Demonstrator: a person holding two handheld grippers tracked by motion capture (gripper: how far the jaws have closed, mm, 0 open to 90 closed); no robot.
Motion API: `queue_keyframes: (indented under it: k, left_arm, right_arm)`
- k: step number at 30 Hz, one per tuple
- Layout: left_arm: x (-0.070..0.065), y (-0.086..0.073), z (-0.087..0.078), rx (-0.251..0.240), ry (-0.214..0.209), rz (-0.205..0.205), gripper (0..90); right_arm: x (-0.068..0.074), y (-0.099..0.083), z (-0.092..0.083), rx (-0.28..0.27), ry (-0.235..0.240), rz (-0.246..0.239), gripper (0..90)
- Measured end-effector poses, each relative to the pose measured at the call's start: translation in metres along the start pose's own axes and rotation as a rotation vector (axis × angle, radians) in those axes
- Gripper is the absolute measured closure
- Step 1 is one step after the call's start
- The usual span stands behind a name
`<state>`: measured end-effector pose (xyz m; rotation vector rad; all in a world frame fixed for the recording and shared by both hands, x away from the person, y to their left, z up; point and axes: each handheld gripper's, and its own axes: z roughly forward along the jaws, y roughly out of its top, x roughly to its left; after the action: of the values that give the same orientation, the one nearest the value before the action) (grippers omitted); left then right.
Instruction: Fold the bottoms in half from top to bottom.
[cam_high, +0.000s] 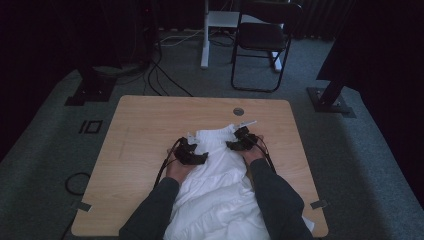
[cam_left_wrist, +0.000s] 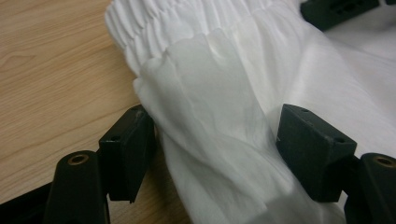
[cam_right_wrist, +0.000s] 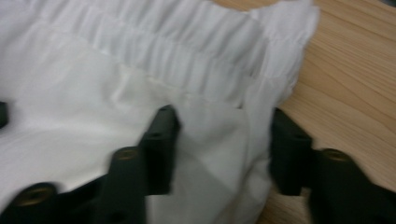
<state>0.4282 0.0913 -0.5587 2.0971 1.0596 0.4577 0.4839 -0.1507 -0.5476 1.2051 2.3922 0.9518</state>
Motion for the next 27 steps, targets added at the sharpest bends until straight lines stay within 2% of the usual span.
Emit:
queue_keyframes:
  k: [1, 3, 4, 5, 6, 12, 14, 17, 20, 22, 23, 25, 27]
  left_arm:
    - [0.003, 0.001, -0.001, 0.005, -0.014, -0.014, 30.3]
    - [0.008, 0.003, -0.002, 0.005, -0.033, -0.052, 32.3]
    - [0.008, 0.003, -0.002, 0.005, -0.033, -0.052, 32.4]
    - [0.017, 0.007, -0.005, -0.029, -0.006, -0.088, 32.4]
    - [0.02, 0.009, -0.005, -0.036, -0.001, -0.1, 32.2]
    - [0.031, 0.02, 0.011, 0.018, 0.012, -0.109, 25.8]
    - [0.031, 0.022, 0.015, 0.025, 0.007, -0.093, 24.2]
    - [0.027, 0.025, 0.019, 0.053, 0.007, -0.04, 19.2]
    - [0.025, 0.029, 0.021, 0.077, 0.003, 0.004, 19.0]
    - [0.024, 0.031, 0.02, 0.083, -0.019, 0.018, 26.4]
    - [0.024, 0.032, 0.019, 0.084, -0.034, 0.017, 37.4]
    - [0.025, 0.033, 0.018, 0.088, -0.047, 0.011, 51.9]
    - [0.03, 0.033, 0.017, 0.09, -0.089, -0.032, 66.2]
  right_arm:
    - [0.0, 0.001, 0.0, -0.002, 0.01, 0.003, 62.4]
    - [-0.001, 0.0, 0.0, -0.005, 0.013, 0.011, 64.4]
    - [-0.001, 0.0, 0.0, -0.005, 0.013, 0.011, 64.4]
    - [-0.002, 0.0, 0.0, -0.006, 0.016, 0.022, 66.8]
    - [-0.006, 0.0, 0.0, -0.015, 0.019, 0.06, 73.4]
    - [-0.006, 0.0, 0.0, -0.015, 0.022, 0.07, 79.4]
    - [-0.006, 0.0, 0.0, -0.015, 0.025, 0.075, 79.5]
    - [-0.006, -0.001, 0.0, -0.018, 0.028, 0.078, 79.6]
    - [-0.006, 0.0, 0.001, -0.019, 0.027, 0.086, 79.6]
    - [-0.005, 0.0, 0.001, -0.022, 0.021, 0.088, 79.6]
    - [-0.005, 0.0, 0.002, -0.023, 0.018, 0.089, 79.6]
    - [-0.004, 0.001, 0.002, -0.026, 0.012, 0.091, 79.7]
    - [-0.002, 0.002, 0.003, -0.024, 0.005, 0.085, 80.5]
